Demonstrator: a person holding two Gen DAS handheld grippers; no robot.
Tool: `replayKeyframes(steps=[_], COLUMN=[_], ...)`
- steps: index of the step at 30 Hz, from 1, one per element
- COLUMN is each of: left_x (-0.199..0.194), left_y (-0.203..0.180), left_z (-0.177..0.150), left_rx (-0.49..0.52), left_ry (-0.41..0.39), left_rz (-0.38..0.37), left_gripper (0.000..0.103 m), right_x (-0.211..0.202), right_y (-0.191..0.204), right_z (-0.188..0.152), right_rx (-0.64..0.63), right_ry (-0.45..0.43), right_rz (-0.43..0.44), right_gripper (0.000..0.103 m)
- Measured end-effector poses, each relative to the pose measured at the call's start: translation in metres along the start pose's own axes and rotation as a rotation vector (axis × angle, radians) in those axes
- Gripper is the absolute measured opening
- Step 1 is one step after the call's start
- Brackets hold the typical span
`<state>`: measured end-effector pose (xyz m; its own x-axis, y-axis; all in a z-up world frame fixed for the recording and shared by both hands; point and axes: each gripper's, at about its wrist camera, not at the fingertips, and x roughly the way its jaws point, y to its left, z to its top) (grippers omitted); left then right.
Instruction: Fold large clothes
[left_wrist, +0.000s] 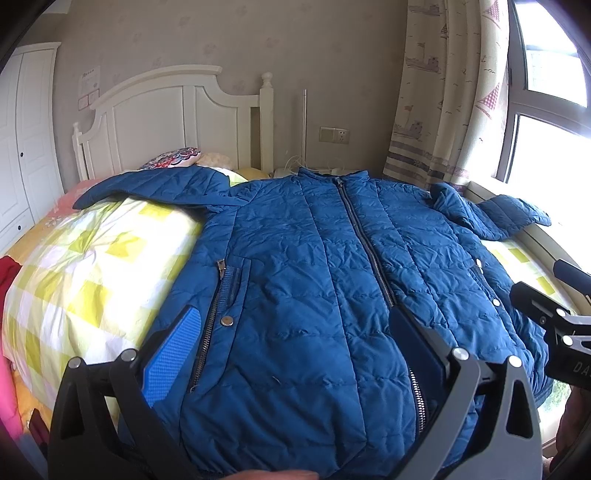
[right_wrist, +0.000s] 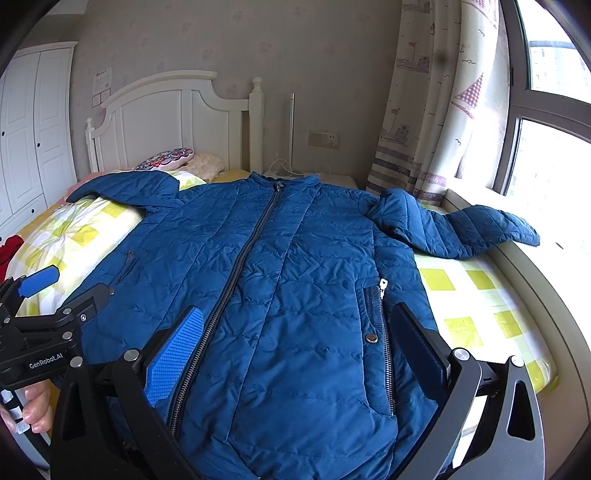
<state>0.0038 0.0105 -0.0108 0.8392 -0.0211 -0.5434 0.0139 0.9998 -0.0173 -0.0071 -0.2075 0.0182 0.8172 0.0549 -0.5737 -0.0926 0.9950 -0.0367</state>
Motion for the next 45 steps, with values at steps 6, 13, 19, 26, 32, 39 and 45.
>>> replayKeyframes(steps=[6, 13, 19, 26, 32, 39, 45], left_x=[0.003, 0.006, 0.010, 0.015, 0.024, 0.042, 0.069], left_y=[0.002, 0.004, 0.006, 0.007, 0.009, 0.007, 0.002], left_z=[0.000, -0.001, -0.002, -0.005, -0.008, -0.008, -0.008], left_rx=[-0.002, -0.007, -0.012, -0.015, -0.016, 0.009, 0.048], left_ry=[0.008, 0.021, 0.032, 0.051, 0.084, 0.122, 0.183], left_rz=[0.002, 0.006, 0.010, 0.012, 0.015, 0.043, 0.057], left_gripper=[0.101, 0.101, 0.101, 0.101, 0.101, 0.101, 0.101], right_x=[0.001, 0.003, 0.006, 0.012, 0.022, 0.042, 0.067], right_y=[0.000, 0.000, 0.000, -0.001, -0.003, -0.020, -0.043], right_z=[-0.001, -0.001, -0.002, -0.004, -0.007, -0.006, -0.008], right_rx=[0.002, 0.000, 0.001, 0.006, 0.014, 0.057, 0.113], right_ry=[0.007, 0.016, 0.028, 0.045, 0.072, 0.102, 0.149], right_rz=[0.005, 0.011, 0.015, 0.020, 0.026, 0.008, -0.009], right_gripper=[0.097, 0.097, 0.097, 0.097, 0.097, 0.097, 0.097])
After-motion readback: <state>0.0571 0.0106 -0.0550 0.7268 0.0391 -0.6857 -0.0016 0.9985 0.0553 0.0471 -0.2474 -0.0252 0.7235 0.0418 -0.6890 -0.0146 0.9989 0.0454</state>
